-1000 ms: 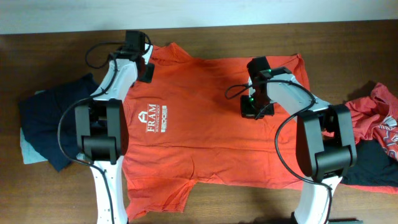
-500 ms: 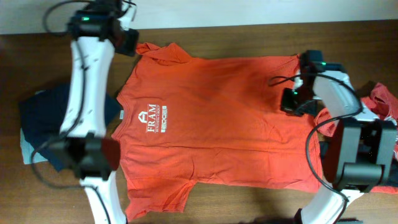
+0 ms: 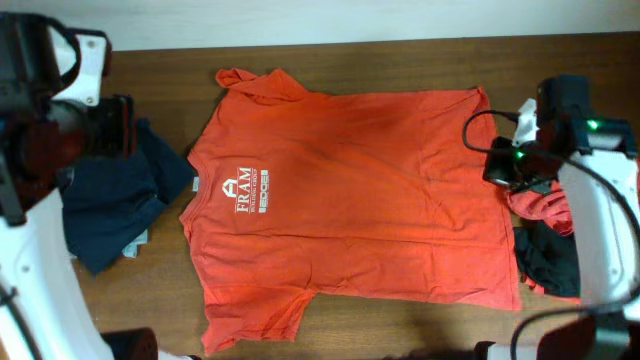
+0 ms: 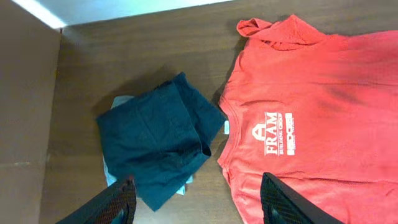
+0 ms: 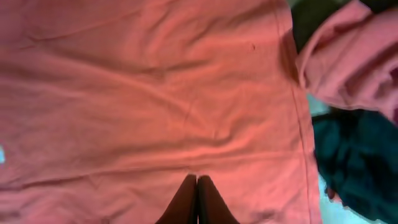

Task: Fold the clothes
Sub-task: 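Release the shirt and move both grippers out to the table sides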

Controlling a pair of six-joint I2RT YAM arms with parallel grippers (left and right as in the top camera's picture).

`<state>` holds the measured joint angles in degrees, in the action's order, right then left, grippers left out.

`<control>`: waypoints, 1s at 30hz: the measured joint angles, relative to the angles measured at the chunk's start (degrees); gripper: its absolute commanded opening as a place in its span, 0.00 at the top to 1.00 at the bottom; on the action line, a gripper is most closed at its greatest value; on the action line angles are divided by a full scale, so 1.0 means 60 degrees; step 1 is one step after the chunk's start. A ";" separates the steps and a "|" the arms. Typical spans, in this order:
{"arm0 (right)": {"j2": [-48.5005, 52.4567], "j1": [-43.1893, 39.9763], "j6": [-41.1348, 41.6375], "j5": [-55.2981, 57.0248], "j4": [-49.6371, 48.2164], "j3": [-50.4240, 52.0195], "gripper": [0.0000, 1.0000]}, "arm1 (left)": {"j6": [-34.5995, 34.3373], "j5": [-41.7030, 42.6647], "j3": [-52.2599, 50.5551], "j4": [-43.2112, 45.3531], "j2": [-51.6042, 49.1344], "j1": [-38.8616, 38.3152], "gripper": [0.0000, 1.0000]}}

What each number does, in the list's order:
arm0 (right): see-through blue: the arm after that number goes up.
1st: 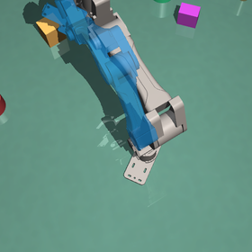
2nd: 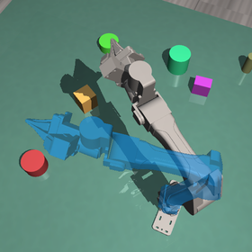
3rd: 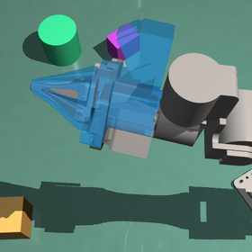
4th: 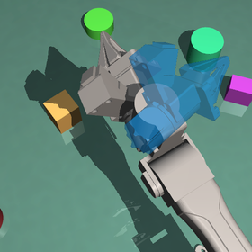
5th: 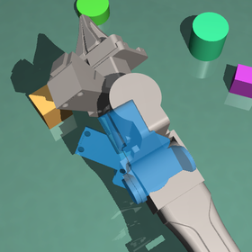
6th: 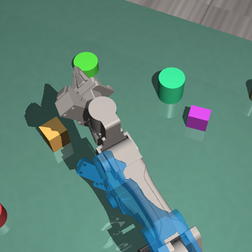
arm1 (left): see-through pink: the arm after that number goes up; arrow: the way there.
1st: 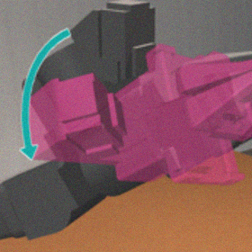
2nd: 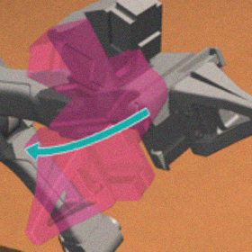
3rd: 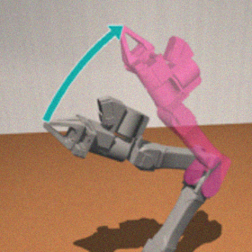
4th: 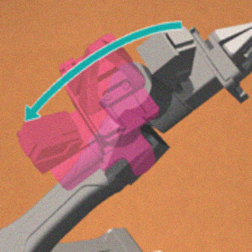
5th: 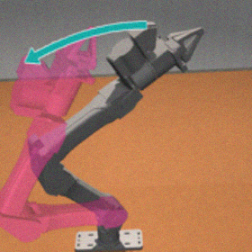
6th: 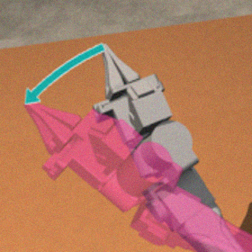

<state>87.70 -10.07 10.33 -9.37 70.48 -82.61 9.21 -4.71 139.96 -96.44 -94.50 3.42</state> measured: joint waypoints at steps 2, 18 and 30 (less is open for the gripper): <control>-0.0321 0.0000 0.0025 0.0000 0.0291 0.0000 0.94 | -0.0189 -0.0004 -0.0419 -0.0015 0.0390 0.0047 0.42; -0.2878 0.0004 0.0240 -0.0004 0.1144 0.0015 0.73 | -0.1180 -0.0590 -0.9216 0.4386 0.4936 0.0051 0.18; -0.1796 0.0004 0.0277 -0.0033 0.1111 0.0251 0.43 | -0.1381 0.1803 -1.1919 0.5610 0.2736 0.0051 0.06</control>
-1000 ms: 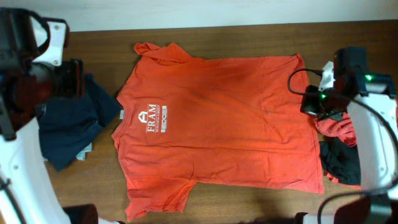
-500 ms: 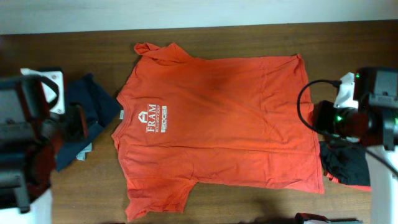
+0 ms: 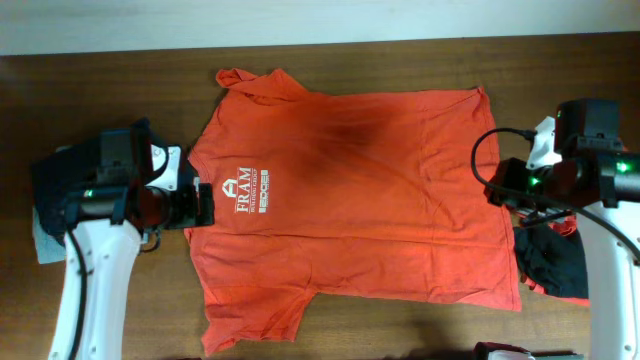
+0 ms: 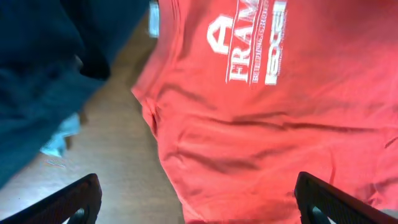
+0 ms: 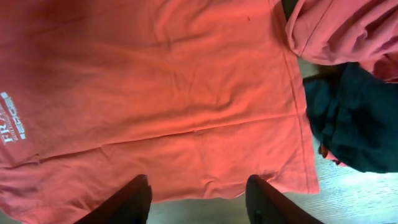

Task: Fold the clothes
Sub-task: 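Release the shirt and move both grippers out to the table sides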

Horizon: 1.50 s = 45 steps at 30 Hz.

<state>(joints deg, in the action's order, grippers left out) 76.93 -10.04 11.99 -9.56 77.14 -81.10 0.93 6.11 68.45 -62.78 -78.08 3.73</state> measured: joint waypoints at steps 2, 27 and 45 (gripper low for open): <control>0.0080 0.0000 0.0000 0.0000 0.0004 0.0000 0.41 | -0.0109 0.0098 0.0000 -0.0175 -0.0426 0.0000 0.15; 0.0120 0.0000 0.0000 0.0208 0.0000 0.0004 0.40 | -0.5042 0.0277 -0.3519 -0.0452 0.0379 0.0259 0.01; 0.0120 0.0000 0.0004 0.0339 -0.0007 0.0004 0.39 | -0.6601 0.1275 -0.6135 -0.0022 0.0393 0.0259 0.29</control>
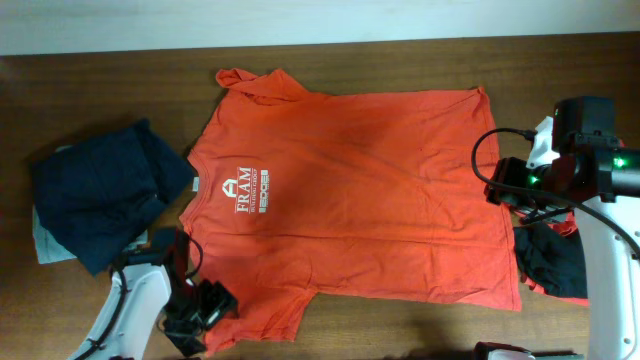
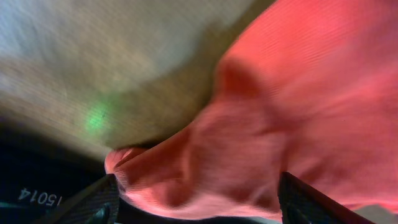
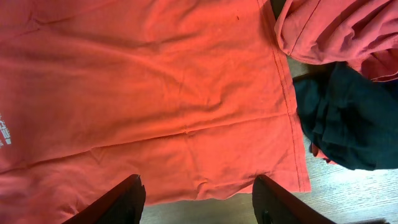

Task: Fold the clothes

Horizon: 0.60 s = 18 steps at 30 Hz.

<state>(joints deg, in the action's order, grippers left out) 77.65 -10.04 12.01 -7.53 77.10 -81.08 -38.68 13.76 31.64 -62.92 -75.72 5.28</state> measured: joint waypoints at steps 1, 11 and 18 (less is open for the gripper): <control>0.0000 0.0000 -0.0004 0.0000 0.0004 0.0000 0.39 | 0.0000 0.0040 -0.0215 0.0029 0.0000 0.0000 0.33; 0.0000 0.0000 0.0000 0.0000 0.0004 0.0000 0.39 | 0.1038 0.0652 -0.0419 0.0543 0.0000 0.0000 0.50; 0.0000 0.0004 0.0000 0.0000 0.0004 0.0000 0.39 | 0.1898 0.1188 -0.0153 0.0674 0.0000 0.0000 0.16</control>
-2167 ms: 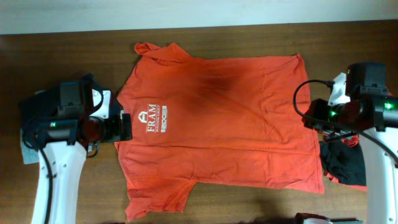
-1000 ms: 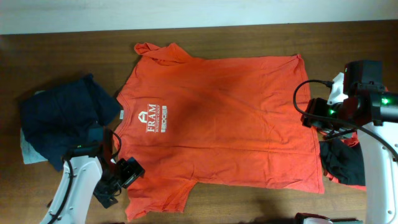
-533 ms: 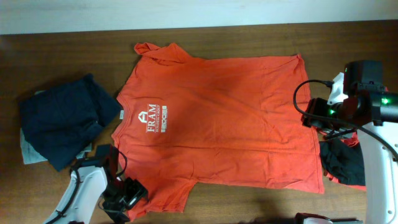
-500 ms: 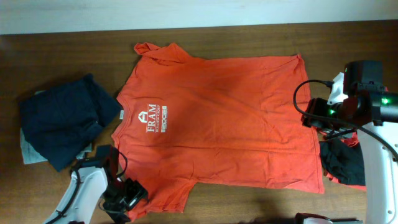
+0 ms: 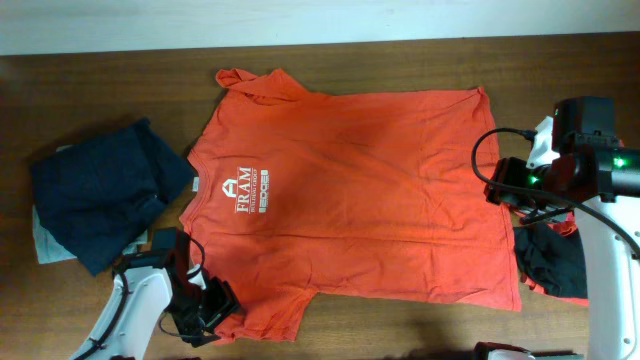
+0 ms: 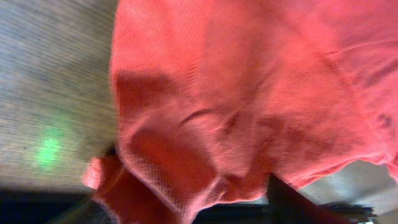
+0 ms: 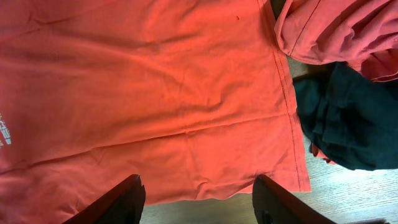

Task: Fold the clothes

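Note:
An orange T-shirt (image 5: 350, 190) with a white FRAM print lies flat on the table, collar to the left and hem to the right. My left gripper (image 5: 205, 308) is low at the near-left sleeve. In the left wrist view the sleeve's bunched edge (image 6: 205, 124) lies between the fingers of the left gripper (image 6: 186, 211), which stand wide apart. My right gripper (image 5: 508, 185) hovers over the hem at the right. Seen from its own wrist, the right gripper (image 7: 198, 205) is open above the shirt's near hem corner, holding nothing.
A dark navy folded garment (image 5: 100, 195) lies left of the shirt. At the right, by the hem, sits a pile with a red garment (image 7: 336, 31) and a dark one (image 7: 348, 118). The brown wooden table (image 5: 400, 60) shows beyond the shirt.
My left gripper has shifted a little to the right, further onto the near-left sleeve, and more sleeve cloth now lies between its fingers. The right arm has not moved.
First my left gripper was open, high over the navy garment, and the right was shut over the hem. Then the left hung by the collar side and the right stood open. Later the left was low at the near-left sleeve's edge, and now the sleeve lies between its fingers.

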Controlling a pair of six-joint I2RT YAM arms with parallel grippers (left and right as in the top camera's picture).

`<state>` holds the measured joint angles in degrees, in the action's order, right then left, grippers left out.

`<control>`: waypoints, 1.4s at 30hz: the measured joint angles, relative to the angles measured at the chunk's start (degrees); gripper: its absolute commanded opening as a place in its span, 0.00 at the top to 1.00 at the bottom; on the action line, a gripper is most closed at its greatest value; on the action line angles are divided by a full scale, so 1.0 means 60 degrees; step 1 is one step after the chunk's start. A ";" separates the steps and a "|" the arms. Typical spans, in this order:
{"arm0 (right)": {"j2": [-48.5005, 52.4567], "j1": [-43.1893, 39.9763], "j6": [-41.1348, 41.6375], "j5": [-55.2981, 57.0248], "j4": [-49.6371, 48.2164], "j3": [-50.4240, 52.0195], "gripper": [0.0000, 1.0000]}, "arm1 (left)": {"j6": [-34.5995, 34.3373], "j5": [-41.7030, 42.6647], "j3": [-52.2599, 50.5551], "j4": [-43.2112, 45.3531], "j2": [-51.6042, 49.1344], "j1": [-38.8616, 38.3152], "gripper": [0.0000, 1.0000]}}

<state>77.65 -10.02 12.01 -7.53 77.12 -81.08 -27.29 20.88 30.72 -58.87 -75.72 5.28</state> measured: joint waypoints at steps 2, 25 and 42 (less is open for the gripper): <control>0.0000 -0.0004 -0.0004 0.0000 0.0000 0.0000 0.39 | 0.0120 0.0025 0.0040 -0.0007 0.0000 0.0000 0.14; 0.0000 0.0000 -0.0004 0.0004 -0.0076 0.0000 0.39 | -0.0226 -0.1413 0.0062 -0.0634 0.0000 0.0000 0.64; 0.0000 -0.0004 -0.0004 0.0004 -0.0076 0.0000 0.39 | -0.0310 -0.1326 0.0503 -0.0718 0.0000 0.0000 0.48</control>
<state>77.65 -10.04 11.99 -7.51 76.66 -81.08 -29.15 12.93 33.74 -63.18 -75.72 5.28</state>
